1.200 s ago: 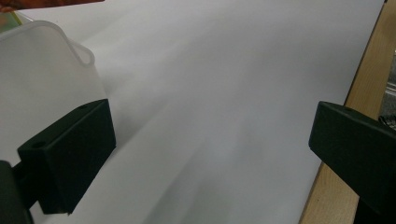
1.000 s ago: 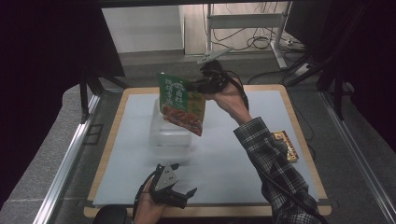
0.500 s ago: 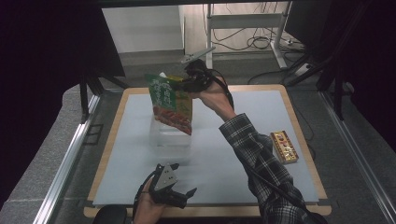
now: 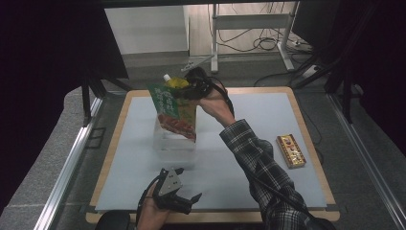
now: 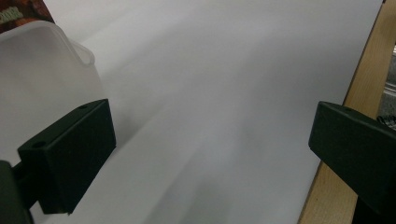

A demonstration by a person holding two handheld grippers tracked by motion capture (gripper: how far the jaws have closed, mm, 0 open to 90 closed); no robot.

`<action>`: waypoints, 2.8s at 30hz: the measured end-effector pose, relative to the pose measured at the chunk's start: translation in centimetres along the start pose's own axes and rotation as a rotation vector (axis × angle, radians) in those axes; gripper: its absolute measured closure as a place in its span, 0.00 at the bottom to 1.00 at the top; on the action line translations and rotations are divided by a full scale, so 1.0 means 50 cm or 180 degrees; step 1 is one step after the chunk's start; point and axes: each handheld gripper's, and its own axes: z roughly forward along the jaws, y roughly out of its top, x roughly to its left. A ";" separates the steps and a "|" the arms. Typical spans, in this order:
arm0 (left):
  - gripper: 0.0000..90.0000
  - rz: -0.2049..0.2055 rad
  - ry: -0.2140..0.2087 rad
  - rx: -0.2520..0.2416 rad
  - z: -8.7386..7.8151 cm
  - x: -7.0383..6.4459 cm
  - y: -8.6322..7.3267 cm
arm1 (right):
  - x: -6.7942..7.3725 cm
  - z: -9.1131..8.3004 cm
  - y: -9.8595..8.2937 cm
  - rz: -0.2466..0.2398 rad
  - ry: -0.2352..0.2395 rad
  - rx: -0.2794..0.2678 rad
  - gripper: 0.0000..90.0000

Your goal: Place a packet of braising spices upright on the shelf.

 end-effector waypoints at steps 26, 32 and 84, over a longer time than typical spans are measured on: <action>0.00 0.0047 0.0003 0.0069 0.003 -0.001 -0.001 | -0.017 0.007 -0.040 0.0022 -0.0235 0.0001 0.75; 0.00 0.0050 0.0004 0.0069 0.003 -0.002 -0.001 | -0.024 -0.016 -0.047 0.0030 -0.0365 -0.0033 0.55; 0.00 0.0051 0.0014 0.0063 0.006 -0.004 0.000 | -0.006 -0.144 -0.208 0.0222 -0.0568 0.0007 0.30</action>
